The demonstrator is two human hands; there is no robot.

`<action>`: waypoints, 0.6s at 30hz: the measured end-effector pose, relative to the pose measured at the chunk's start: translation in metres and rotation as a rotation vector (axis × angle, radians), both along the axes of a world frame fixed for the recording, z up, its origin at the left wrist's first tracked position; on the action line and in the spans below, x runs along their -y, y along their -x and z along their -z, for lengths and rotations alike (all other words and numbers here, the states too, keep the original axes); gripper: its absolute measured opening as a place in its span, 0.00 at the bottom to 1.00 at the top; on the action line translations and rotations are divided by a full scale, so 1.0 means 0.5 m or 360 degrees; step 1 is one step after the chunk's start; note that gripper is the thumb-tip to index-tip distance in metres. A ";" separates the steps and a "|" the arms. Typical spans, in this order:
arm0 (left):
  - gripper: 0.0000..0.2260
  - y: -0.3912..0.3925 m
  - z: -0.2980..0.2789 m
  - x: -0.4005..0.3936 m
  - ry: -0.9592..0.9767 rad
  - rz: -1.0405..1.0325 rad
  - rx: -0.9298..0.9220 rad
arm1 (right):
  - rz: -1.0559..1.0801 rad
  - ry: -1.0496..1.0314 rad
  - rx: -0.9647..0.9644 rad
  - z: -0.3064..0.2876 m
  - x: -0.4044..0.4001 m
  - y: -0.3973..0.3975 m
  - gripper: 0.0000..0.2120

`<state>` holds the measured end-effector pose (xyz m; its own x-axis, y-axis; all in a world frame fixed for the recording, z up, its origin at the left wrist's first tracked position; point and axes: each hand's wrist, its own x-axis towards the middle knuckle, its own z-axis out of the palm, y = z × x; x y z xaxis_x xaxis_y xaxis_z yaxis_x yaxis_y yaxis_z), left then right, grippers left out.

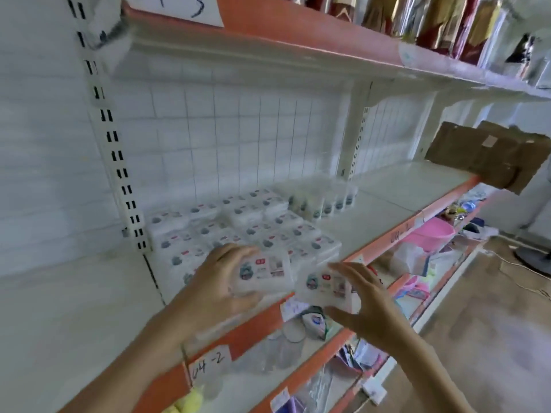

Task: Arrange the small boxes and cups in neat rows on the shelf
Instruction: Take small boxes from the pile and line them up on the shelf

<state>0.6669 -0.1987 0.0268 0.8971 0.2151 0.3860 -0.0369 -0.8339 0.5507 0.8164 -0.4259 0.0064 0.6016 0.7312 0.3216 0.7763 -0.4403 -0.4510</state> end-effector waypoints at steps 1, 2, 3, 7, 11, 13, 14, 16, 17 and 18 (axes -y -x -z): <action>0.34 -0.009 -0.010 -0.025 0.0000 -0.0078 0.0003 | -0.0081 -0.0020 0.0044 -0.016 -0.037 -0.029 0.32; 0.34 -0.017 -0.020 -0.047 0.0004 -0.0161 0.0015 | -0.0162 -0.0035 0.0074 -0.031 -0.074 -0.056 0.32; 0.33 -0.023 -0.028 -0.069 0.0034 -0.0262 0.0038 | -0.0246 -0.0043 0.0088 -0.045 -0.112 -0.080 0.32; 0.28 -0.038 -0.045 -0.150 0.0189 -0.0687 0.0111 | -0.0677 0.0030 0.0165 -0.075 -0.257 -0.160 0.33; 0.27 -0.028 -0.054 -0.201 0.0310 -0.1024 0.0104 | -0.1004 0.0151 0.0128 -0.086 -0.383 -0.208 0.32; 0.28 -0.022 -0.055 -0.206 0.0321 -0.1177 0.0060 | -0.1130 0.0215 0.0210 -0.085 -0.432 -0.220 0.32; 0.28 -0.019 -0.052 -0.207 0.0295 -0.1234 0.0033 | -0.1176 0.0254 0.0290 -0.083 -0.454 -0.226 0.32; 0.28 -0.013 -0.042 -0.206 0.0243 -0.1338 -0.0021 | -0.1231 0.0334 0.0437 -0.077 -0.493 -0.233 0.32; 0.28 -0.009 -0.037 -0.202 0.0239 -0.1385 -0.0048 | -0.1252 0.0377 0.0477 -0.074 -0.511 -0.234 0.32; 0.27 -0.006 -0.031 -0.197 0.0242 -0.1428 -0.0072 | -0.1269 0.0413 0.0496 -0.072 -0.526 -0.234 0.32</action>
<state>0.6698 -0.1000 0.0425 0.3820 0.8853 0.2650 0.6148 -0.4576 0.6423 0.9332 -0.1628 0.0423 -0.2041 0.9671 0.1517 0.9659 0.2241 -0.1296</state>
